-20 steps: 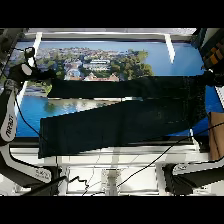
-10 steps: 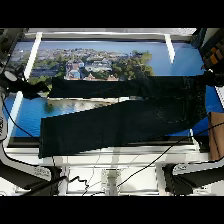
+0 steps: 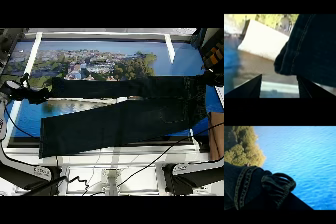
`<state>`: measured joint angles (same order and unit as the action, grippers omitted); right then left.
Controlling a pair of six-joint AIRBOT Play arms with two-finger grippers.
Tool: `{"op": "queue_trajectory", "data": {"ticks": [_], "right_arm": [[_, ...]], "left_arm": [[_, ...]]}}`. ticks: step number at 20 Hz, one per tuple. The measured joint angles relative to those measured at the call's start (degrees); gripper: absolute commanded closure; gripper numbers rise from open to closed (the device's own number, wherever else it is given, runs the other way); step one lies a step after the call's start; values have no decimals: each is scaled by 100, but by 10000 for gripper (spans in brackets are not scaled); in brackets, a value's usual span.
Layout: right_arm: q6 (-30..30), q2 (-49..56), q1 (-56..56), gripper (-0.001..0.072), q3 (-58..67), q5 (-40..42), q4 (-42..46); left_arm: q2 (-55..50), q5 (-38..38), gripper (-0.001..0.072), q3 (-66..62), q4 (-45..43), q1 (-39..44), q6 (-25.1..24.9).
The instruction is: Fold the clothes and pants, and hang the long-sleeved shirts on hangers.
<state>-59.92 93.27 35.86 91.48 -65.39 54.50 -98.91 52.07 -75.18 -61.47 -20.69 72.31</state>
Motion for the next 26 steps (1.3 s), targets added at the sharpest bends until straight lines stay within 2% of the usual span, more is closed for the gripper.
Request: {"op": "queue_trajectory", "data": {"ticks": [4,5,6,7,13,17,22,26], "right_arm": [[-72,0,0,640,0,7,-4],[-79,0,0,640,0,2,-7],[-92,0,0,640,0,-4,-7],[-94,0,0,640,0,-9,-7],[-116,0,0,640,0,-28,-9],[-310,2,-4,640,0,354,-9],[-745,216,-4,640,0,1200,232],[-909,560,-13,640,0,1228,411]], "left_arm": [[-83,-651,240,31,20,297,-83],[-122,-754,353,31,28,365,-103],[-173,-870,559,33,31,435,-140],[-210,-898,686,37,28,492,-186],[-46,-905,685,22,-33,560,-356],[466,-750,685,-234,7,293,-17],[1073,586,685,-520,4,-133,221],[1235,1679,685,-496,-474,-323,483]]}}
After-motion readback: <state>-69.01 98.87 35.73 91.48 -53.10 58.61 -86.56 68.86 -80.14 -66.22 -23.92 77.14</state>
